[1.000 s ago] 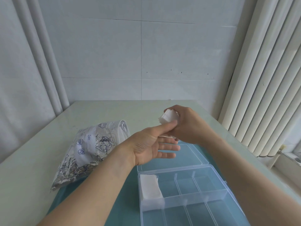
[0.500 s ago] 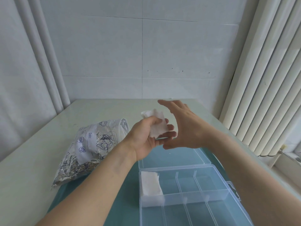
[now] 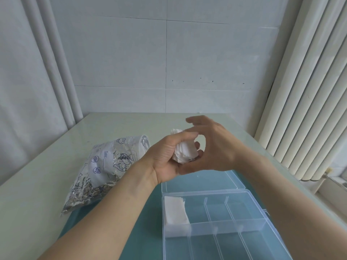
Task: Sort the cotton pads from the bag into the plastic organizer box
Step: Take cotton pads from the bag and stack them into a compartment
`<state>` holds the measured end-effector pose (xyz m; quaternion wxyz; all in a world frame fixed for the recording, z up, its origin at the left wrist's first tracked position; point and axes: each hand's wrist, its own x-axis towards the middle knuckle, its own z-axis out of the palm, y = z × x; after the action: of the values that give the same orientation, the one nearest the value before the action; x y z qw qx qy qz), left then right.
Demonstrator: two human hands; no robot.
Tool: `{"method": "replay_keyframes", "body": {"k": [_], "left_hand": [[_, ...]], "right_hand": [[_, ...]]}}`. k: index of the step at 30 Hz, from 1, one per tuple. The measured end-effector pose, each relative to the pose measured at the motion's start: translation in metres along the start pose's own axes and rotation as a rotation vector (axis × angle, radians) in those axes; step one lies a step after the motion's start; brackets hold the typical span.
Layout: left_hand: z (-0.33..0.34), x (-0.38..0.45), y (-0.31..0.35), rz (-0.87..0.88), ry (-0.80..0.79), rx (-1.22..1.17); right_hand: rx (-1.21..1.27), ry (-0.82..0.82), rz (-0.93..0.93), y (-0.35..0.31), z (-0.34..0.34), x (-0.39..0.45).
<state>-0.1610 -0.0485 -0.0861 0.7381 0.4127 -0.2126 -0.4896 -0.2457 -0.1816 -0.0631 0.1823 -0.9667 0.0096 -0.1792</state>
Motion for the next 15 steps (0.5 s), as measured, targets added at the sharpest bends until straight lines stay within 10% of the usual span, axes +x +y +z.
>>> {"method": "replay_keyframes", "body": {"k": [15], "left_hand": [[-0.006, 0.004, -0.010, 0.037, -0.001, 0.169]], "right_hand": [[0.081, -0.071, 0.077, 0.008, 0.002, 0.000]]}}
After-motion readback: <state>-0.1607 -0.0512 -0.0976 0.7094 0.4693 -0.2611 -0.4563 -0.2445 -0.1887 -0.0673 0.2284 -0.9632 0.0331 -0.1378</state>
